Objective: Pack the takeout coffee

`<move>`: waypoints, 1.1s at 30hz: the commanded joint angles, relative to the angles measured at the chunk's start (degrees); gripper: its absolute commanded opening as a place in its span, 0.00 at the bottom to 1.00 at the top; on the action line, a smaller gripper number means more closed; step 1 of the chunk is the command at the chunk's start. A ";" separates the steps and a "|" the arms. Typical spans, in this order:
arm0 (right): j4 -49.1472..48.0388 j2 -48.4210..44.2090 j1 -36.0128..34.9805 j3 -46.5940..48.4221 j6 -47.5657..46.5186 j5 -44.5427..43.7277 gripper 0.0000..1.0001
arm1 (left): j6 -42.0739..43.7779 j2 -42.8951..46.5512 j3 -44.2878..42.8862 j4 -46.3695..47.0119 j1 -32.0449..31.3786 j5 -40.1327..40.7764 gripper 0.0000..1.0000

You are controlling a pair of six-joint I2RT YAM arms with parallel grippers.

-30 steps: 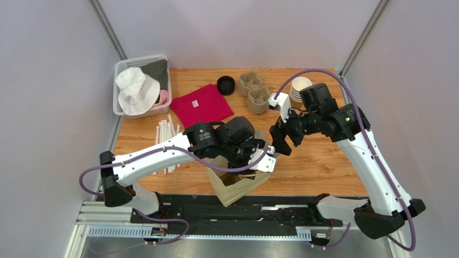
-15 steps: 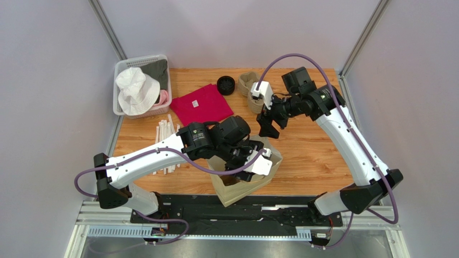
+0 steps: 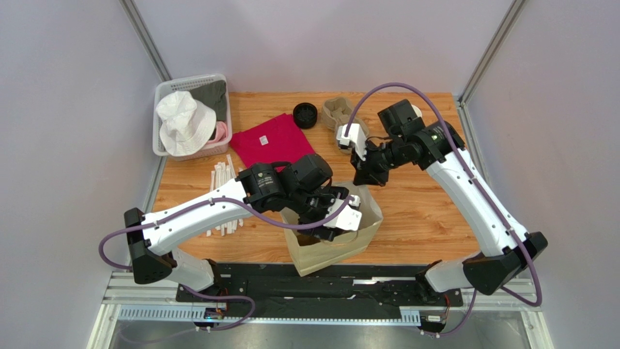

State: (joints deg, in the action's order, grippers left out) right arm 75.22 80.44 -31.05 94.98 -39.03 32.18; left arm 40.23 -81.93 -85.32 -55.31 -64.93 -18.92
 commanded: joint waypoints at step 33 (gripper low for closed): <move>-4.64 1.47 -7.27 1.69 5.26 -8.96 0.00 | 2.40 4.76 4.98 0.90 1.91 1.24 0.00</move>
State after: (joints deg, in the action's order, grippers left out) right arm 74.46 84.73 -38.46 95.37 -36.69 28.08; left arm 42.02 -79.02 -81.65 -55.51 -63.51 -18.68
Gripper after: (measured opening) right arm 0.030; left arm 0.774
